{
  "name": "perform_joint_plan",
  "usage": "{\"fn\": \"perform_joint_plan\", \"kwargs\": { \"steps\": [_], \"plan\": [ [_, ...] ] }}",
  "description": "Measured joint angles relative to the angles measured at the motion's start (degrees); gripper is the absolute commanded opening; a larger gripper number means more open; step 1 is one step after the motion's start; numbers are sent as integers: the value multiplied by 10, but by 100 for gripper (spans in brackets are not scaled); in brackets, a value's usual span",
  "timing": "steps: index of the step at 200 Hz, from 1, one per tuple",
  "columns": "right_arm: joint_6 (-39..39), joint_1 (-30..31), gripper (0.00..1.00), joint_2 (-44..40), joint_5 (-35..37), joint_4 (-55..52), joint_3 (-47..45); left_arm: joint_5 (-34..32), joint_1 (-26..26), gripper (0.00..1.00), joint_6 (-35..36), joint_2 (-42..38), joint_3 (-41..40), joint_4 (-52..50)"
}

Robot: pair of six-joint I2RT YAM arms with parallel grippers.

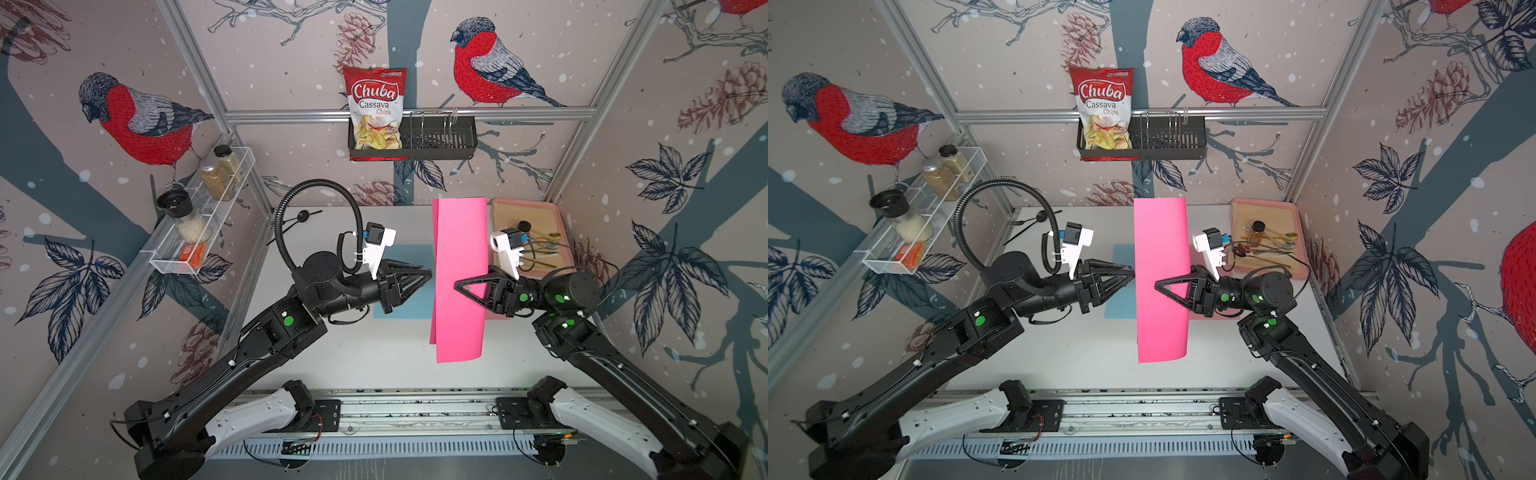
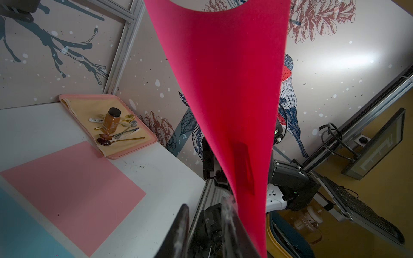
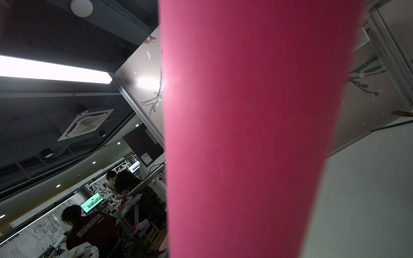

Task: Fold the rectangular paper in half along the long edge
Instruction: Fold the paper.

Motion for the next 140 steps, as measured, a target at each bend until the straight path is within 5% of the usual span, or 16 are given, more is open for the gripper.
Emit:
{"fn": "perform_joint_plan", "kwargs": {
  "steps": [140],
  "plan": [
    [0,3,24,11,-1,5,-7,15,0,34,-17,-8,-5,1]
  ]
}}
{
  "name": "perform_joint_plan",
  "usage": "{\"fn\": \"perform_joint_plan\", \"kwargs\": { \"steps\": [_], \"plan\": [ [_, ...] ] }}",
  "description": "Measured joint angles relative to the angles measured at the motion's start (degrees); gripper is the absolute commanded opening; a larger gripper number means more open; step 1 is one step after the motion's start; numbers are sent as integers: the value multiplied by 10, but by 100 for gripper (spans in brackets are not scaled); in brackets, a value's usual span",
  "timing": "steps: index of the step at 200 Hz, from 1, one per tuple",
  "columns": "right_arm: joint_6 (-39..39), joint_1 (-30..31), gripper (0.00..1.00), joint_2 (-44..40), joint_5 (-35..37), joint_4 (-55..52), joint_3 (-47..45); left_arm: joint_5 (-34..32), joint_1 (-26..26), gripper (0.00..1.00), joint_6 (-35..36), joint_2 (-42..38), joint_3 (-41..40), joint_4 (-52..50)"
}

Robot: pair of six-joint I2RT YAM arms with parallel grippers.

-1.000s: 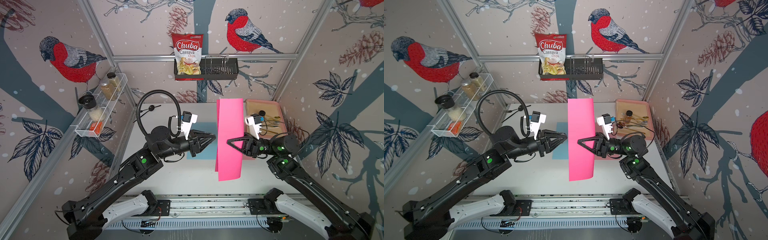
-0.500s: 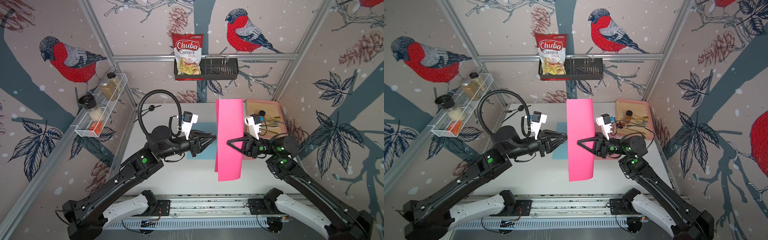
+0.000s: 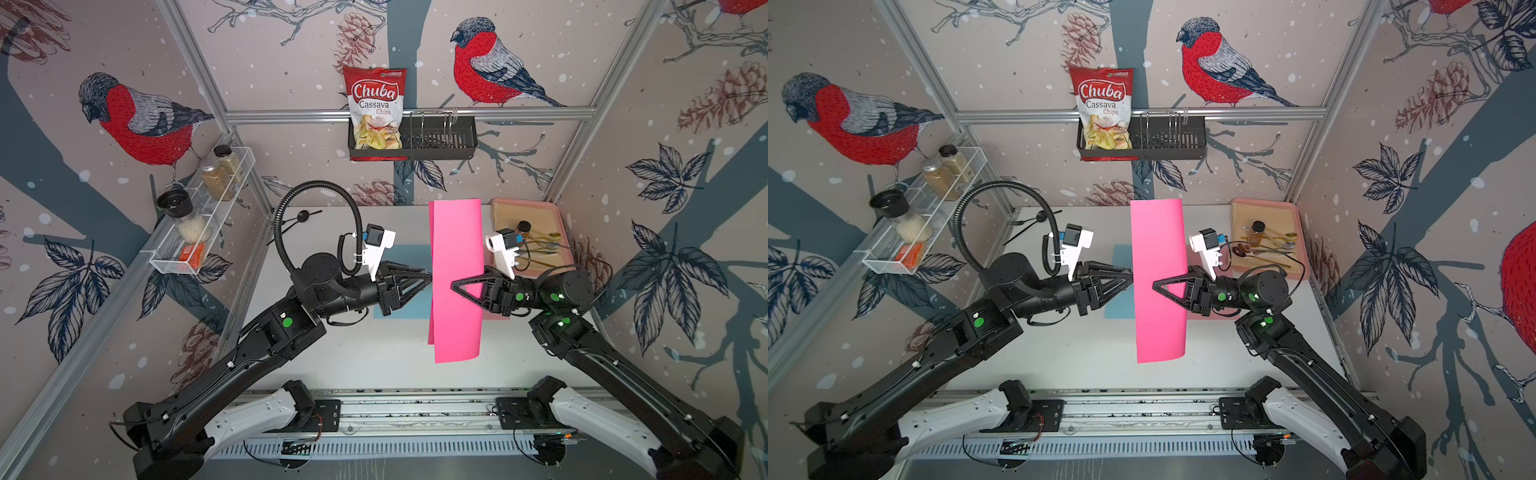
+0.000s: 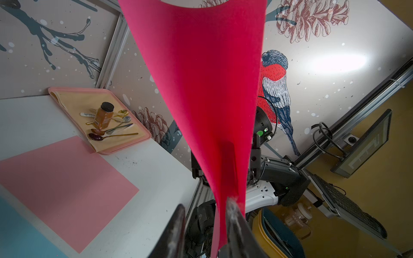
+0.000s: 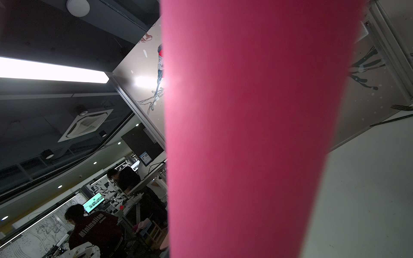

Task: Fold the rectangular paper in half along the long edge
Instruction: Fold the paper.

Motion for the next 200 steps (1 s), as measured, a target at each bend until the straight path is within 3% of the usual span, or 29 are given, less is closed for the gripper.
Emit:
{"fn": "perform_joint_plan", "kwargs": {
  "steps": [101,109,151,200],
  "plan": [
    [-4,4,25,7,2,-1,-3,5,-5,37,-15,12,-8,26],
    [-4,5,25,8,2,-1,-3,10,-6,34,-15,15,-10,27],
    [-16,8,25,9,9,-12,-1,15,-9,0,-16,26,-15,29],
    [-32,-1,28,0,17,-44,2,15,-9,0,-14,25,-14,29]
  ]
}}
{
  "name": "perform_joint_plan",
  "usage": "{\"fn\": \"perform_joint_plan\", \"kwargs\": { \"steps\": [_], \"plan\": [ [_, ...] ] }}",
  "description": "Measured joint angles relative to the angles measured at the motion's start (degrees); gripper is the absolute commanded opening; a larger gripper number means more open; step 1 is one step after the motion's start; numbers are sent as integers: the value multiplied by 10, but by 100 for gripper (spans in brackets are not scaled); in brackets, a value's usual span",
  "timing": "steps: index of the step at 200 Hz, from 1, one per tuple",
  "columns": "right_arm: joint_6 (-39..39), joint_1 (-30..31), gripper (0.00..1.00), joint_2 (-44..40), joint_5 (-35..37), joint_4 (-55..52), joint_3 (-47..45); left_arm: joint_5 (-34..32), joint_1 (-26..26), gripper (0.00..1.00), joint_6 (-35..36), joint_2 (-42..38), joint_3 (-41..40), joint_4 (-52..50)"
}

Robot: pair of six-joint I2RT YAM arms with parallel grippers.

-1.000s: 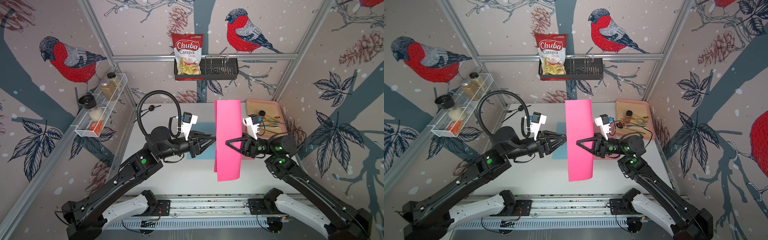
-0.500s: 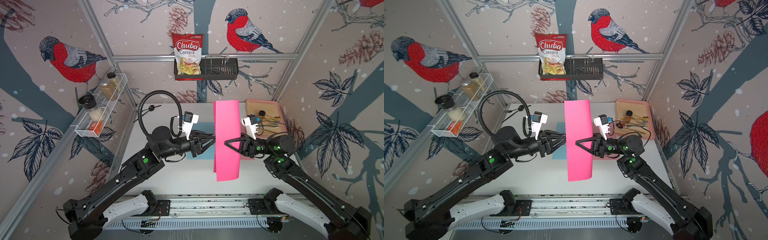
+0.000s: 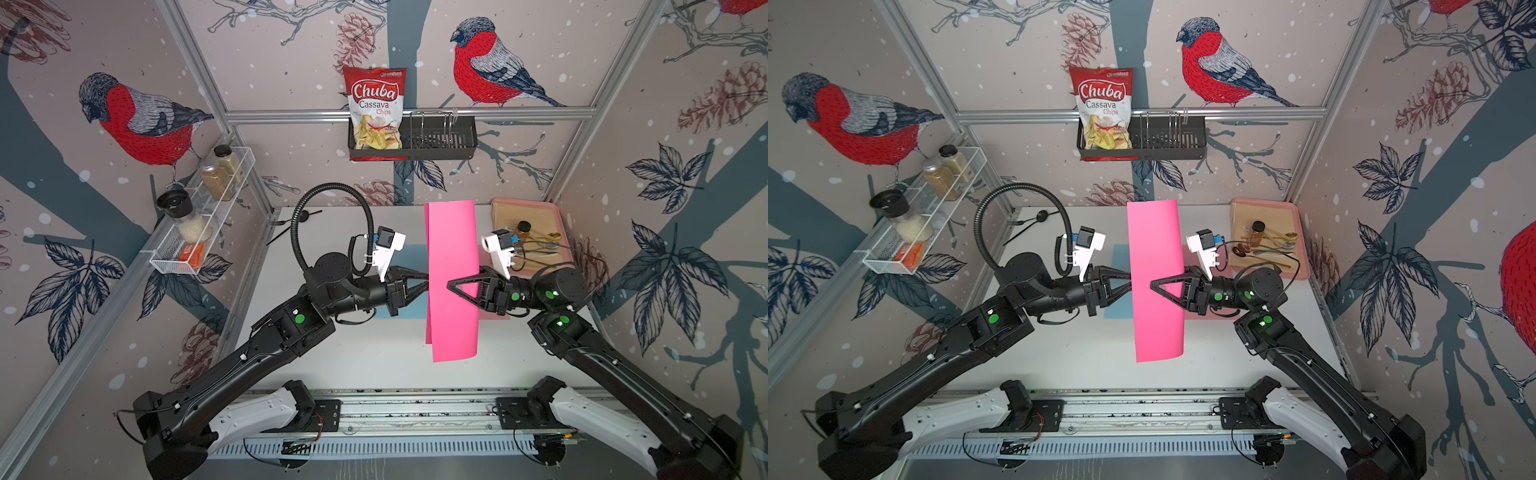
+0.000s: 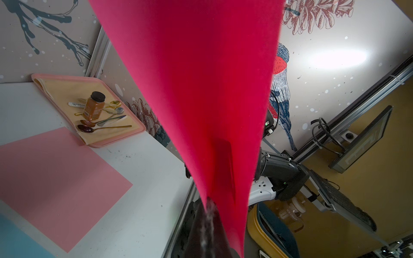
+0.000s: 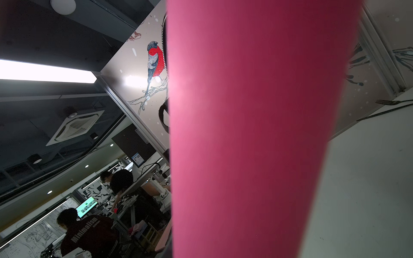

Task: Fold the rectangular paper in half along the long edge
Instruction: Fold the paper.

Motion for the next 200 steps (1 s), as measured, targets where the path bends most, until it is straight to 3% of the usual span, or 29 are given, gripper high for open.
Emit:
{"fn": "perform_joint_plan", "kwargs": {
  "steps": [107,149,200],
  "plan": [
    [-1,-11,29,-4,2,-12,0,-1,0,0,4,-4,0,0],
    [-2,-14,39,-6,3,-18,1,-1,-1,0,5,-4,0,-1],
    [-1,-15,27,-5,3,-23,3,-1,-2,0,6,-3,0,-4]
  ]
}}
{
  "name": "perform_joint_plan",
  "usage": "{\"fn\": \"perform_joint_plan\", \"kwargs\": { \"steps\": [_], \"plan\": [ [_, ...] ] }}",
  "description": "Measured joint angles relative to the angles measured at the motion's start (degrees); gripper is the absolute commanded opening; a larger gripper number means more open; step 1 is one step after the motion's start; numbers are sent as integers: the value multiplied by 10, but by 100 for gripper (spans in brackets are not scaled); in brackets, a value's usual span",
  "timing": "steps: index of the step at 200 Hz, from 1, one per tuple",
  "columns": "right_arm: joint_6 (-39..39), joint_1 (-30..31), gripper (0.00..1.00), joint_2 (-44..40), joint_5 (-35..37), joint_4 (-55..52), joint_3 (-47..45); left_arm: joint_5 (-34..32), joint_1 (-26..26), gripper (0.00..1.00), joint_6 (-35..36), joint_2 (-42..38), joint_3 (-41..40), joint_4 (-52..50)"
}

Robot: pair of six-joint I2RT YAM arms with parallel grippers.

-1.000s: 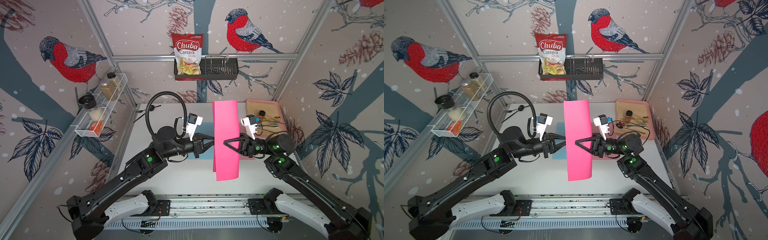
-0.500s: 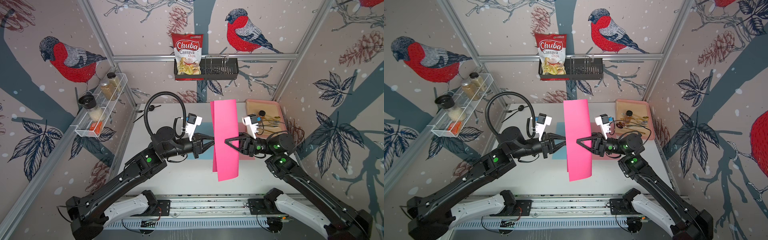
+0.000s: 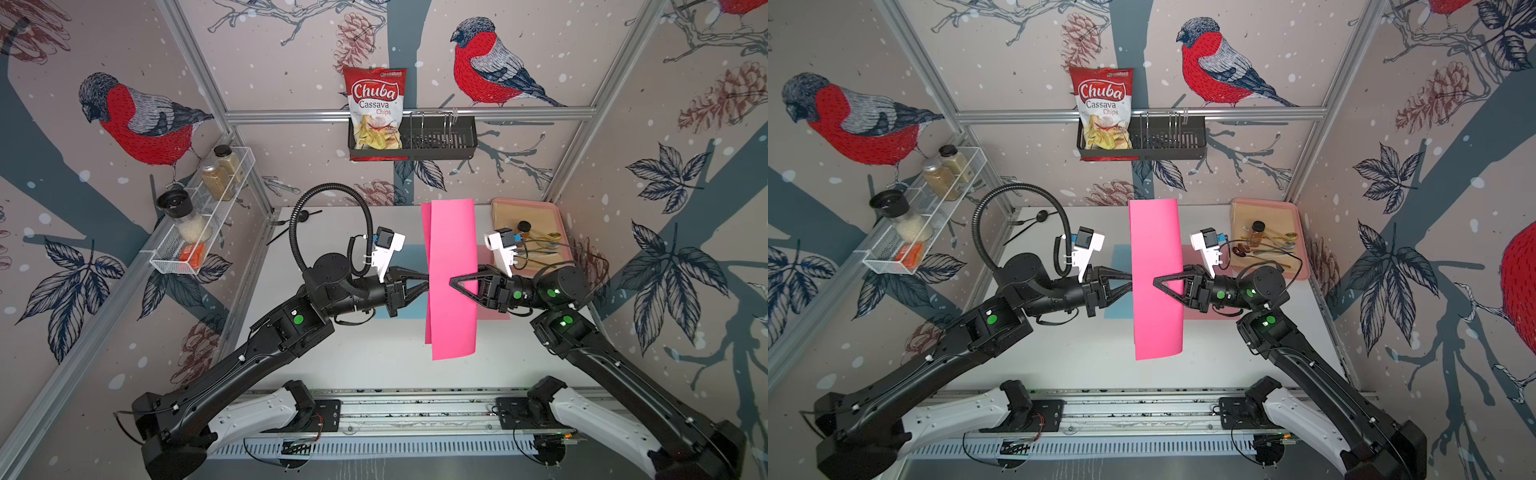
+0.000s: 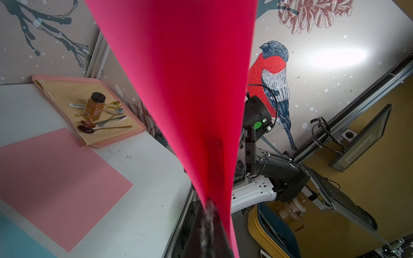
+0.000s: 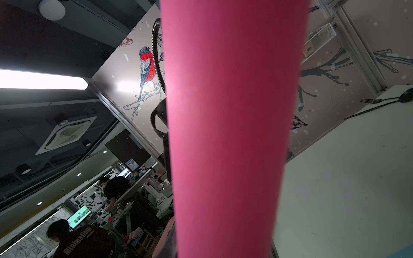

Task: Fold the rectangular paper in half along the long edge
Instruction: Fold the paper.

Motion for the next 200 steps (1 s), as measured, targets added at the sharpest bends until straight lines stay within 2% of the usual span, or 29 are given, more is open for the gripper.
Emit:
{"fn": "perform_joint_plan", "kwargs": {
  "steps": [42,58,84,125,200],
  "plan": [
    [0,0,26,0,0,-2,0,-1,0,0,8,0,4,-3],
    [0,0,26,0,0,-2,1,-3,0,18,9,-1,6,-5],
    [0,0,26,-1,0,-1,2,-16,0,29,13,-7,13,-17],
    [0,-2,26,-3,0,-2,4,-45,-1,31,34,-28,32,-56],
    [0,-2,26,-2,0,-2,4,-59,-1,30,42,-39,47,-89]
  ]
}}
